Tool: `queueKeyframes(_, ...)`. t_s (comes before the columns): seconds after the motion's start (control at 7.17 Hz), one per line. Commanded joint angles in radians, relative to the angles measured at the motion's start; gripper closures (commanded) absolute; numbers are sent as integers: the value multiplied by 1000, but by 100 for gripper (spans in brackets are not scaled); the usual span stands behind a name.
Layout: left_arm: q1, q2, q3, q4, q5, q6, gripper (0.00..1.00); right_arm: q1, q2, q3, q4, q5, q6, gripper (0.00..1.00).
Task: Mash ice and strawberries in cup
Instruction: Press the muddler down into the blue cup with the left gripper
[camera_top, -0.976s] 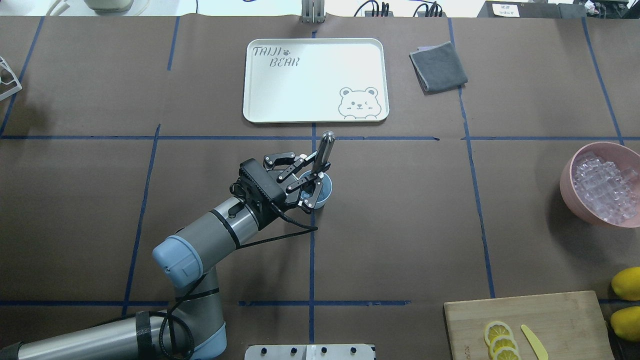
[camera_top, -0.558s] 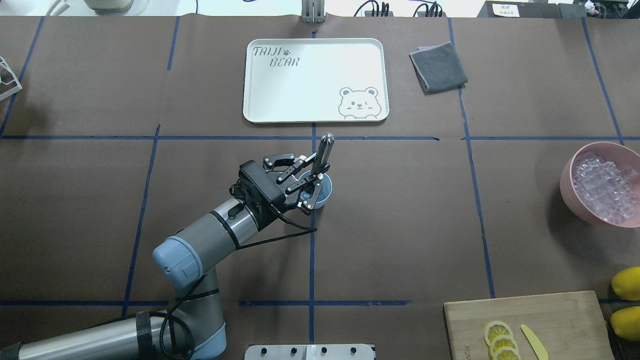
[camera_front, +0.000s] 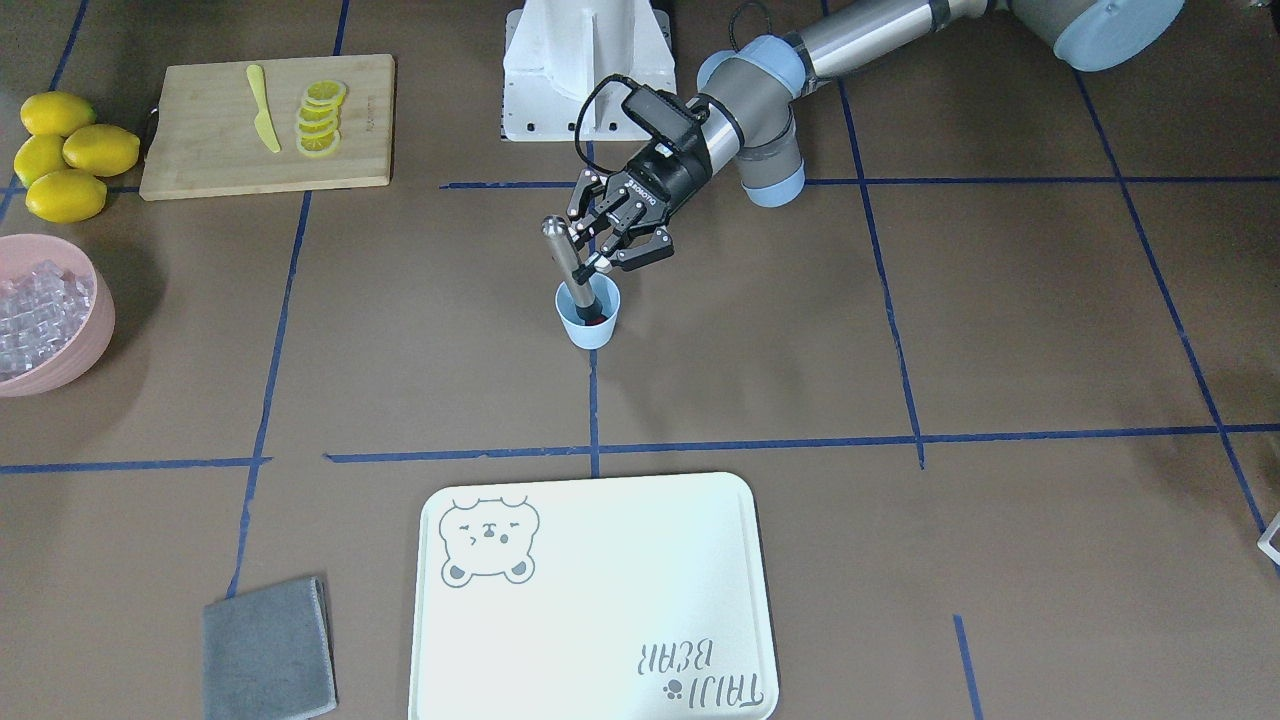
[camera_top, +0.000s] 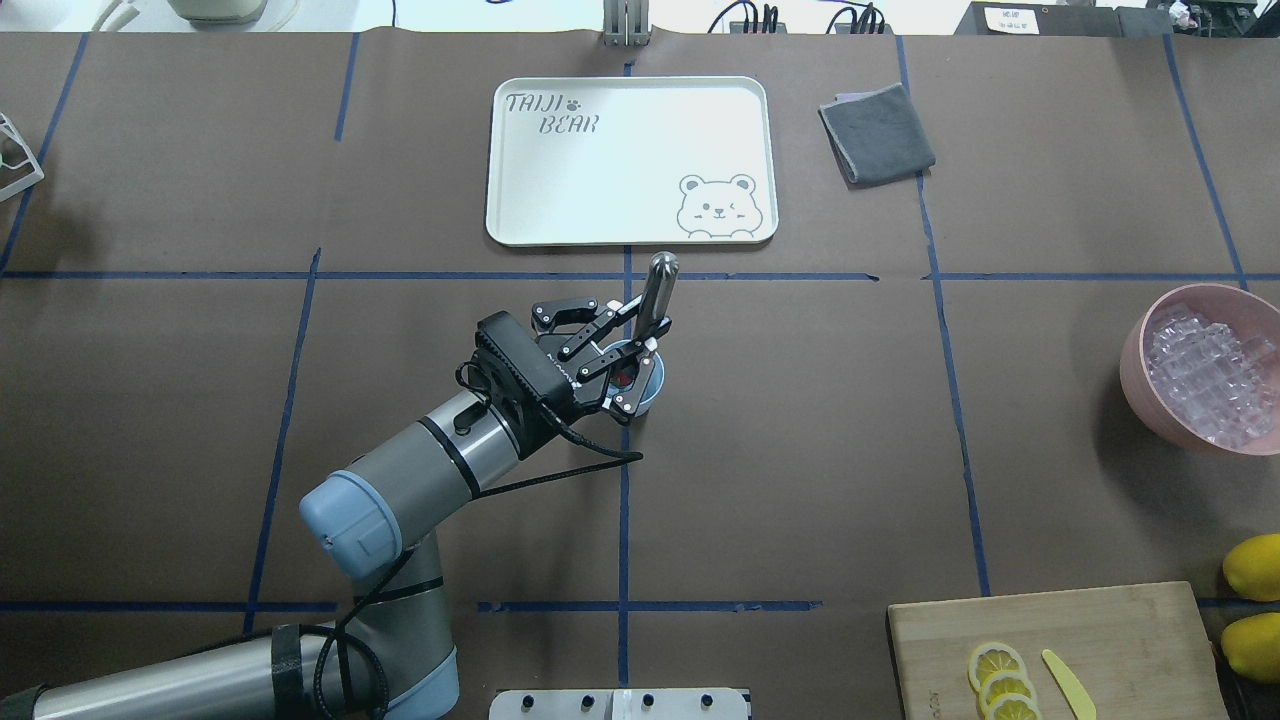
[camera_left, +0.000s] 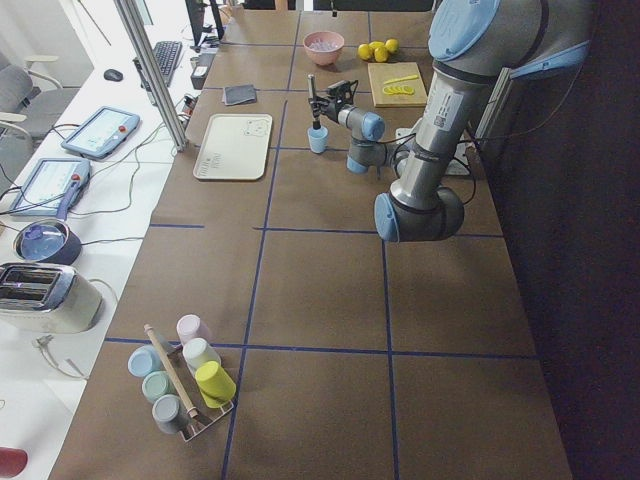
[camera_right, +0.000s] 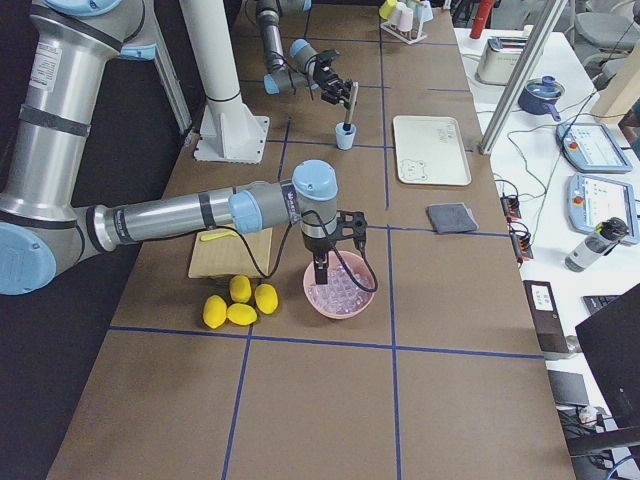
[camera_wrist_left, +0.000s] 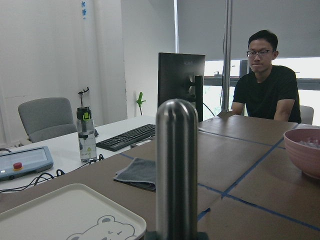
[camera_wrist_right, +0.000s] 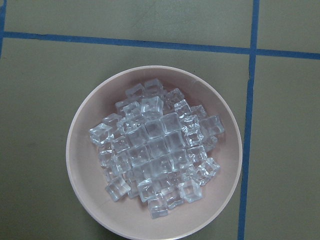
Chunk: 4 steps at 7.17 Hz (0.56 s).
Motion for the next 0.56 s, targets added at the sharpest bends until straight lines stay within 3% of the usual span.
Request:
queueKeyframes(0.0,-3,8,-93,156,2,-1,100,0,0,2,2,0,0,0)
queueKeyframes(0.14,-6,11,-112,170,-1,-1,100,0,0,-1,2,-1,0,0)
queueKeyframes(0.42,-18,63,-332,440,-4,-15,100,0,-2,2,2,-1,0,0)
